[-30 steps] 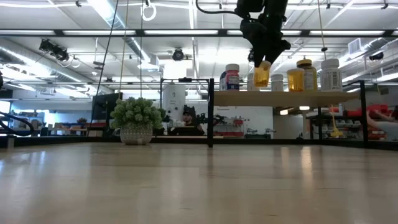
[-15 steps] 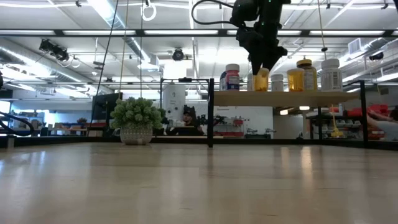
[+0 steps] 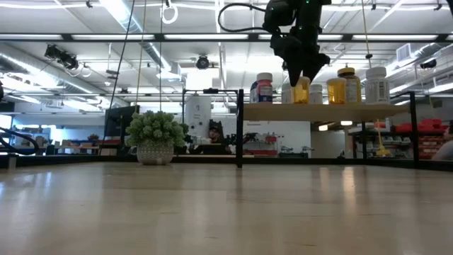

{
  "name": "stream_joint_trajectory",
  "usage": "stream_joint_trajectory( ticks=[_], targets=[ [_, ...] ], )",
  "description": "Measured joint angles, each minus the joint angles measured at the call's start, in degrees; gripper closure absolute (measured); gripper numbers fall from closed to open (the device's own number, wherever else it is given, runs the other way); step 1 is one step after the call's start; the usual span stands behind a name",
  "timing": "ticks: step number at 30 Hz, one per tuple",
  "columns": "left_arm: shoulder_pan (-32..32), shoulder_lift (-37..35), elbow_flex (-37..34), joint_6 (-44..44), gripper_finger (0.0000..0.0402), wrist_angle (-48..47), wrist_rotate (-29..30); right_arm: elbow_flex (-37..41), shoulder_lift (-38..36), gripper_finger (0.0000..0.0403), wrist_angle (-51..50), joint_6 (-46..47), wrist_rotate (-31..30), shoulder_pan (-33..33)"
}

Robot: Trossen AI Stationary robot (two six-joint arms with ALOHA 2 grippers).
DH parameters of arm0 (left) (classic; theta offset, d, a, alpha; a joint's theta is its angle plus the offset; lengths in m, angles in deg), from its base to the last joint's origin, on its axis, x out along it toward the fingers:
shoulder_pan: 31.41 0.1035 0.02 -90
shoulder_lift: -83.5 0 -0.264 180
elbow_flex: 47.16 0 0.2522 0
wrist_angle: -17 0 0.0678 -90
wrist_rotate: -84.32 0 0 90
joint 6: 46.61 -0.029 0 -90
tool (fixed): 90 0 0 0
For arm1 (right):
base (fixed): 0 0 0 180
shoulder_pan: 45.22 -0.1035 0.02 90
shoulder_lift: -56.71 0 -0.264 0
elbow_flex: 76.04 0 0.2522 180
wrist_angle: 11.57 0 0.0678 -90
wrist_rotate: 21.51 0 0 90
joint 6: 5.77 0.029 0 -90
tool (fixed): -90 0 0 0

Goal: Pick and place medicine bottles onto shelf by color
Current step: Put the orange medicine bottle on the shelf, then return to Home Position

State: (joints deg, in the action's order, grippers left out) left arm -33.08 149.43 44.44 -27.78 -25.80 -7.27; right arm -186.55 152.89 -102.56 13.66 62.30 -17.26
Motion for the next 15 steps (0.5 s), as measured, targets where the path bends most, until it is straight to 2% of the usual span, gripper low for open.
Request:
stream_joint_trajectory(
  ticks=[9,15],
  targets=[
    [0.00,0.00,0.00,0.02,0.0208,0.02,0.02,-0.71,0.02,0.0127,0.05,0.56,1.00,-0.02],
    [0.00,-0.66,0.00,-0.04,0.0218,0.24,0.65,-5.69,0.02,0.0124,-0.61,0.54,0.67,-0.02]
  ],
)
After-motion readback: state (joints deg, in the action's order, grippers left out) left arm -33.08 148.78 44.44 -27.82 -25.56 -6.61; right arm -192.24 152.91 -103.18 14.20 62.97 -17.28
